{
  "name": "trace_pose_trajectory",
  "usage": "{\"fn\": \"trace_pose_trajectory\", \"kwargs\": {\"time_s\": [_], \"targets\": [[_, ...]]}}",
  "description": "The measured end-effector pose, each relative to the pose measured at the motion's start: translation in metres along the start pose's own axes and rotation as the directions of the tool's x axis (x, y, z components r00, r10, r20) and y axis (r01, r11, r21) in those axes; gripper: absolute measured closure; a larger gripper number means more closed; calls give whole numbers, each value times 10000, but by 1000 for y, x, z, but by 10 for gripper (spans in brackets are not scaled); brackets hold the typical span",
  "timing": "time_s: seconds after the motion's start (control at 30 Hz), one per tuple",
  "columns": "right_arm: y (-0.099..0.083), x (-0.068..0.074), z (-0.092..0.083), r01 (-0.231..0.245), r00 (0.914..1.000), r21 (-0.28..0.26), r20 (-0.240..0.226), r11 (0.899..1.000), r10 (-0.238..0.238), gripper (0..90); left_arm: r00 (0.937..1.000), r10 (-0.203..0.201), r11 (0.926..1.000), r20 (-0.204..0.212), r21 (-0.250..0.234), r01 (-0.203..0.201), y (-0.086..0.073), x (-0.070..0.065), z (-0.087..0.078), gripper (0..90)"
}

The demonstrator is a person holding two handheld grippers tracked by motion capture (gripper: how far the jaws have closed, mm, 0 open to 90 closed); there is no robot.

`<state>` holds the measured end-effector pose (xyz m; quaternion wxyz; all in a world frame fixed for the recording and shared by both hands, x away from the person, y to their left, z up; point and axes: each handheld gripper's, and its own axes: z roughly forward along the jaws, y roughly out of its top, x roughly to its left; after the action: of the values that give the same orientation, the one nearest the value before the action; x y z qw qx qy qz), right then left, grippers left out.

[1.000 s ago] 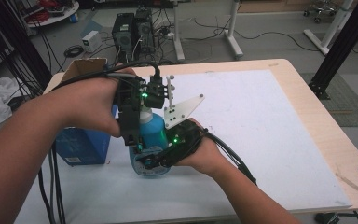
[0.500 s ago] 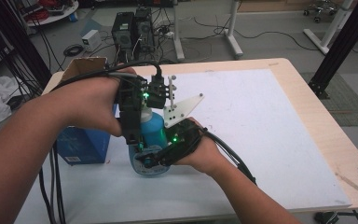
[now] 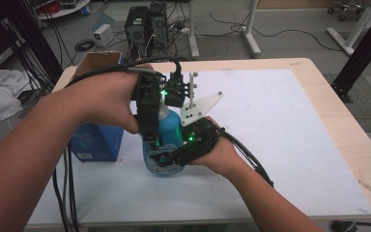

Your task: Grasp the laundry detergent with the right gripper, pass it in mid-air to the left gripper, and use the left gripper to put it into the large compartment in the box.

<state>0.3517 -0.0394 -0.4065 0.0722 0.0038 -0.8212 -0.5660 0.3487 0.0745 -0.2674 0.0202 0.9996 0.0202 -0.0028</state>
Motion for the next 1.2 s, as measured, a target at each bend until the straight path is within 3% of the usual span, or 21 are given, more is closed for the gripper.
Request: {"fn": "trace_pose_trajectory", "kwargs": {"time_s": [1.2], "targets": [[-2,-2,1,-12,10000,-6,-2,10000,12,456,9997,-109,9999,216,110,107,4,-1,2,370]]}}
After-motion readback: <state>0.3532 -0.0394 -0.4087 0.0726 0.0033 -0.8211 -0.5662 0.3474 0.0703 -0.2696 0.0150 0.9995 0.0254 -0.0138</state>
